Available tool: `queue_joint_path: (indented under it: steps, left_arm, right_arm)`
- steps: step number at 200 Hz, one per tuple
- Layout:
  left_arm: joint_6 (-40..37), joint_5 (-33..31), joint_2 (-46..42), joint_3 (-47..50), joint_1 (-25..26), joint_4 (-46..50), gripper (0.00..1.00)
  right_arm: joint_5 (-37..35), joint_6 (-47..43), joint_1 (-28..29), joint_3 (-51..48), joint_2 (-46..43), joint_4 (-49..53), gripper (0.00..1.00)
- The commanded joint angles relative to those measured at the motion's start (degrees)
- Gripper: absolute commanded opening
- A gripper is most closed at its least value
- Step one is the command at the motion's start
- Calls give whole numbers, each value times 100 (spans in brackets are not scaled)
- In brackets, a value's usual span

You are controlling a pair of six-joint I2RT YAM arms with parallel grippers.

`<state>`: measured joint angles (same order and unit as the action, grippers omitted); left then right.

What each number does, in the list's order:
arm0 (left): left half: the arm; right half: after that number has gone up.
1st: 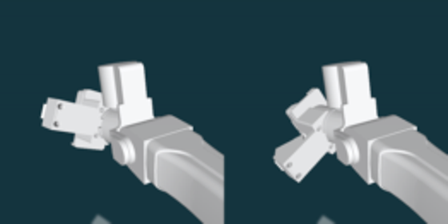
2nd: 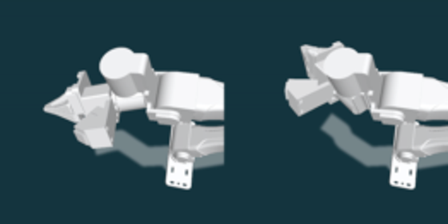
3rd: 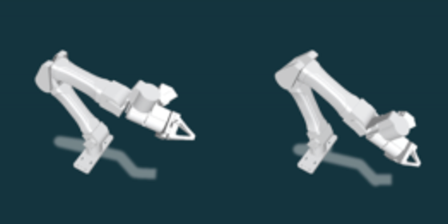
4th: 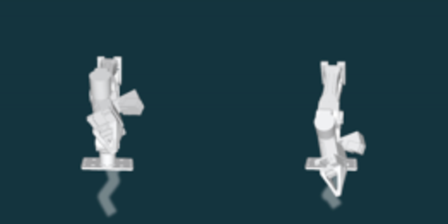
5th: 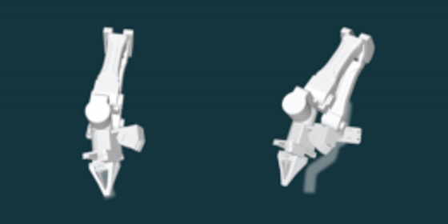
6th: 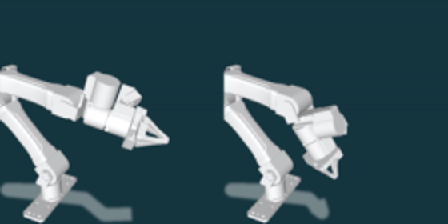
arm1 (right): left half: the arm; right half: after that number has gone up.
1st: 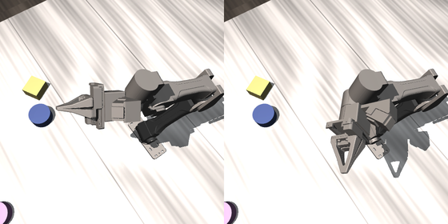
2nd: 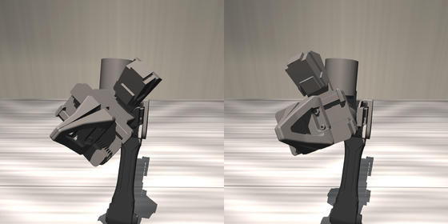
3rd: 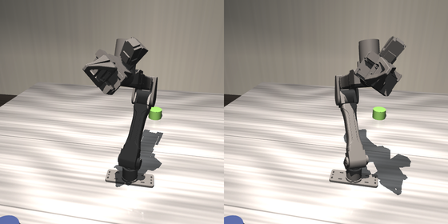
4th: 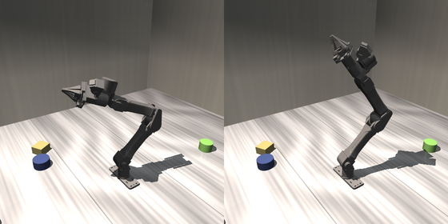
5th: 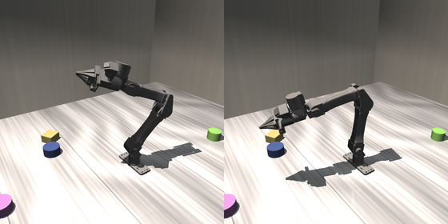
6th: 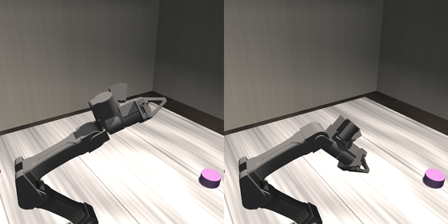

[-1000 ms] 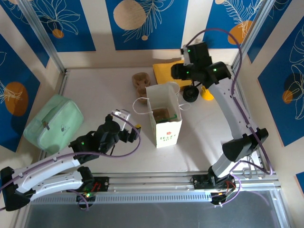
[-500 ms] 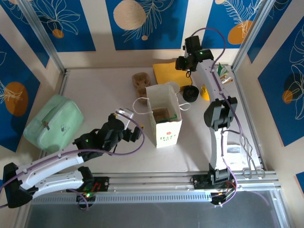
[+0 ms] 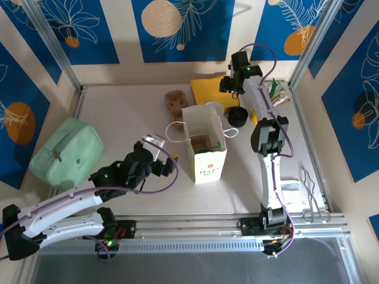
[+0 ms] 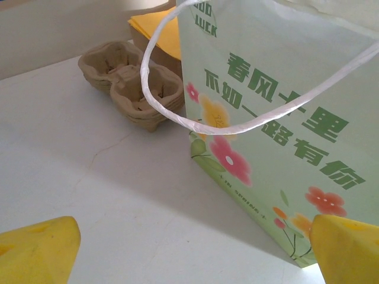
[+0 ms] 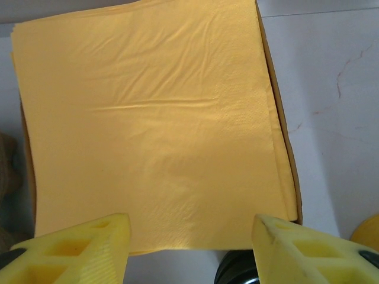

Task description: Pack the takeout coffee

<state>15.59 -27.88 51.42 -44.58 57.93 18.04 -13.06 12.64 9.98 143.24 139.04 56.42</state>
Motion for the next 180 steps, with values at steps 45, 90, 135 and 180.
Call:
queue_joint_path:
  steps: [45,90,135,180]
  left_arm:
    - [120,112,-75,-7,15,4,99]
    - [176,57,-130,37,16,85,99]
    - [172,38,-129,2,16,151,99]
    - [208,-4,-141,49,16,117,99]
  right_arm:
    - [187,-543,0,190,591,-417,65]
    - [281,-641,-13,194,838,-566,66]
    - [214,-706,30,218,1035,-650,67]
    - [11,-789,47,257,1186,-666,70]
